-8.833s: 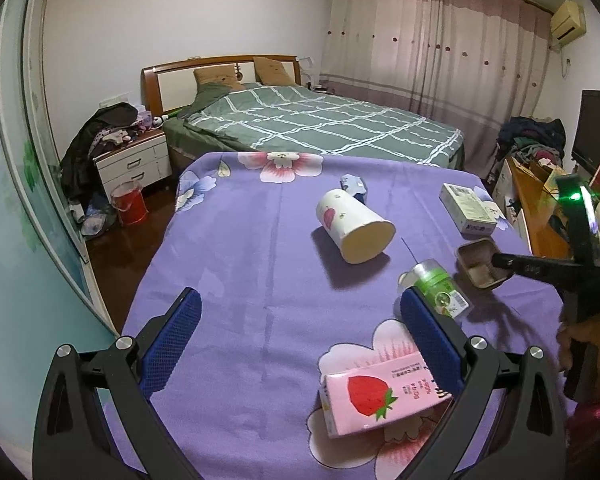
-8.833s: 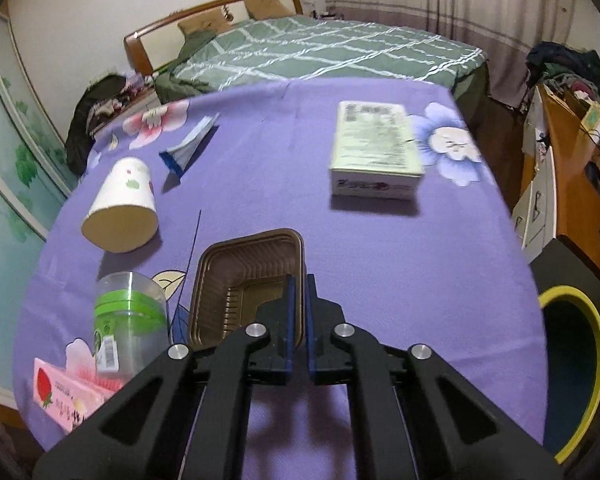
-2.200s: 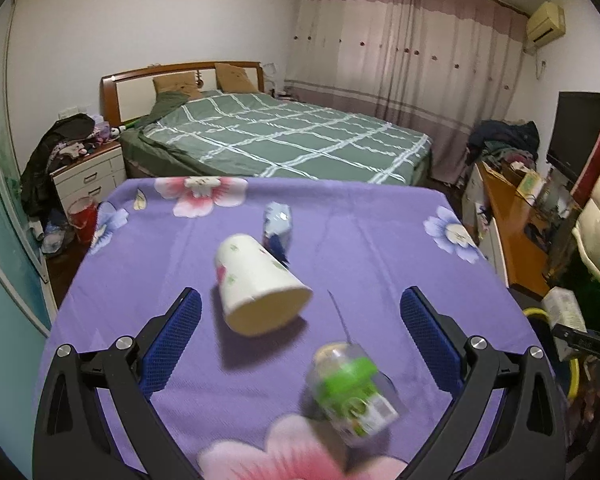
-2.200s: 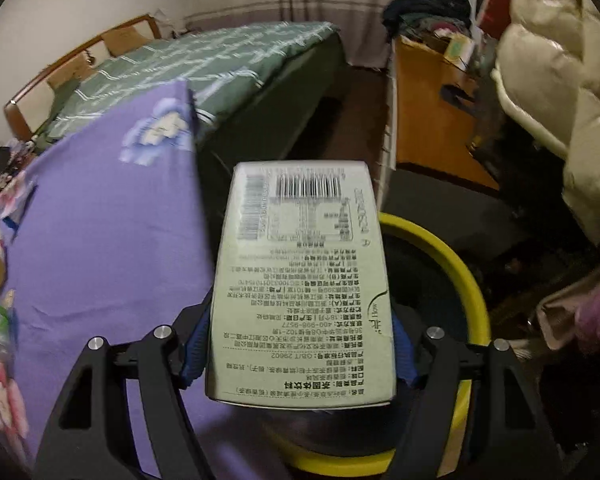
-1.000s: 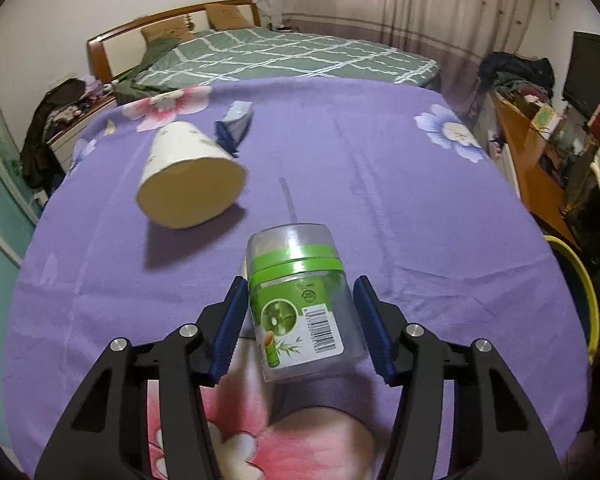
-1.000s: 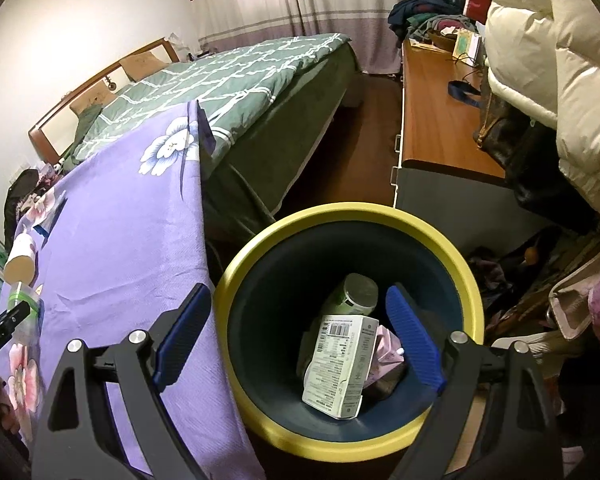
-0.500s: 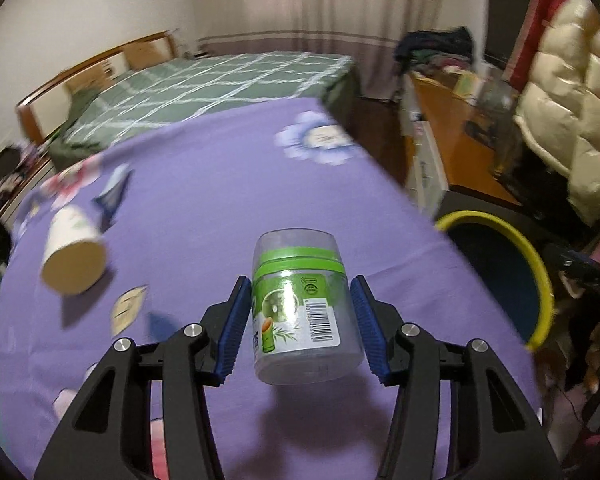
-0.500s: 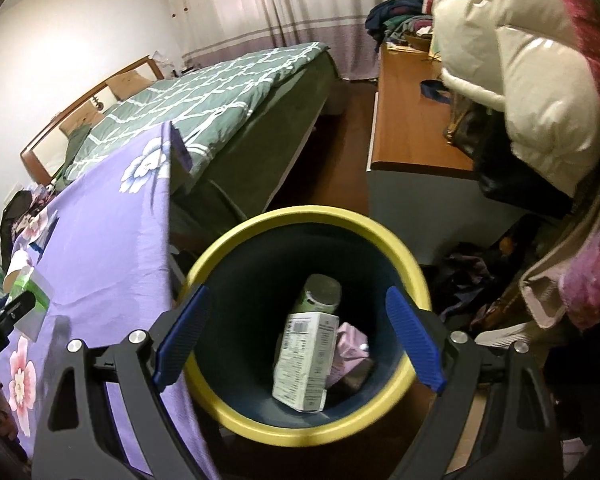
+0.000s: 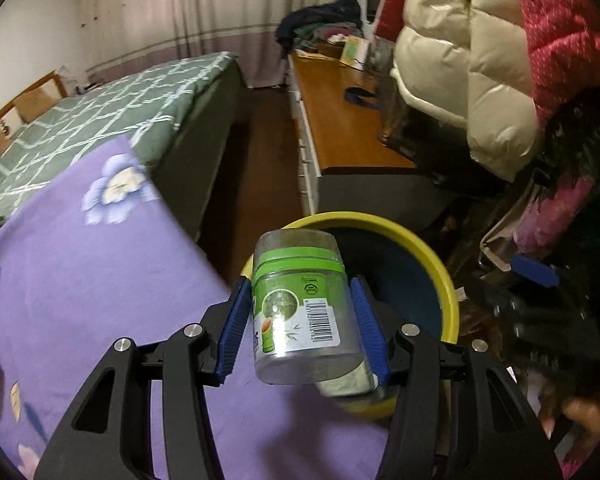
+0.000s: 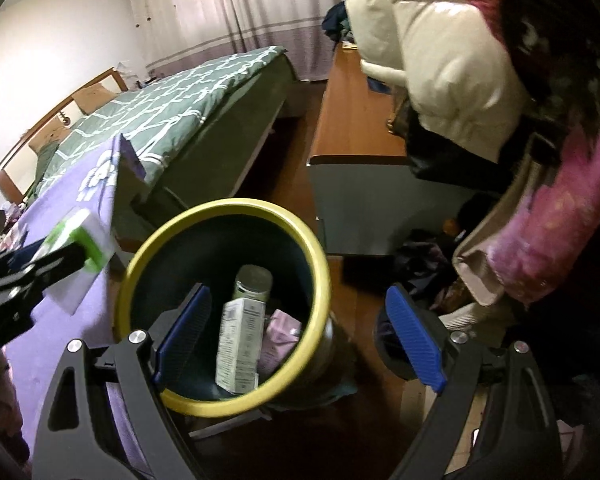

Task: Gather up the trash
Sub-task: 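Carry the green-lidded jar into the yellow bin and open the left gripper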

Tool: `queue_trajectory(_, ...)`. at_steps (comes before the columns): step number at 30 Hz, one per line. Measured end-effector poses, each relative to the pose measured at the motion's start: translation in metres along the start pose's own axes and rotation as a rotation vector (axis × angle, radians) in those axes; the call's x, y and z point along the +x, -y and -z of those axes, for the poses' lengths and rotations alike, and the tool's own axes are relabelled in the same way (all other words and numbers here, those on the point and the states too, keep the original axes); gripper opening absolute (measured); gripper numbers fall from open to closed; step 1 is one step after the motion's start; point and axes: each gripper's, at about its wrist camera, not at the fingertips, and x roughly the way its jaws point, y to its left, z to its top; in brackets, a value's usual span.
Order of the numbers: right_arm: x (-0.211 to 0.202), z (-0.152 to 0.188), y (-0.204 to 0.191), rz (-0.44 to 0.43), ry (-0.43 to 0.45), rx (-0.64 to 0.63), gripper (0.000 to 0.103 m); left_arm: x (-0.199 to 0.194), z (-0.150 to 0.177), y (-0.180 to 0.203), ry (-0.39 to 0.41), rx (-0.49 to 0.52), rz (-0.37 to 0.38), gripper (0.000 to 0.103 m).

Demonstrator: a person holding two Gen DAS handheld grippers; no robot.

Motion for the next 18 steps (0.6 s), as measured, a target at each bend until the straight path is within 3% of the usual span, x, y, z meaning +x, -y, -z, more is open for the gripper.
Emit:
queue_trajectory(4, -0.003, 0.005, 0.007, 0.023, -0.005, 0.002, 0.085, 0.025, -0.012, 0.01, -0.029, 0.006, 0.016, 0.052)
queue_trajectory(5, -0.003, 0.005, 0.007, 0.027, -0.009, 0.0, 0.085, 0.029, -0.014, 0.009, -0.033, 0.004, 0.015, 0.059)
queue_trajectory(6, -0.002, 0.006, 0.007, 0.029, -0.012, -0.001, 0.085, 0.032, -0.015, 0.009, -0.031, -0.001, 0.003, 0.077)
queue_trajectory(8, -0.003, 0.007, 0.007, 0.03, -0.014, -0.004, 0.085, 0.029, -0.014, 0.003, -0.005, -0.01, -0.019, 0.086)
queue_trajectory(13, -0.004, 0.005, -0.003, 0.025, -0.014, -0.027, 0.085, -0.008, -0.004, -0.028, 0.057, -0.043, -0.048, 0.087)
queue_trajectory(18, -0.004, 0.0, -0.023, 0.013, -0.011, -0.062, 0.085, -0.057, 0.017, -0.087, 0.14, -0.122, -0.135, 0.092)
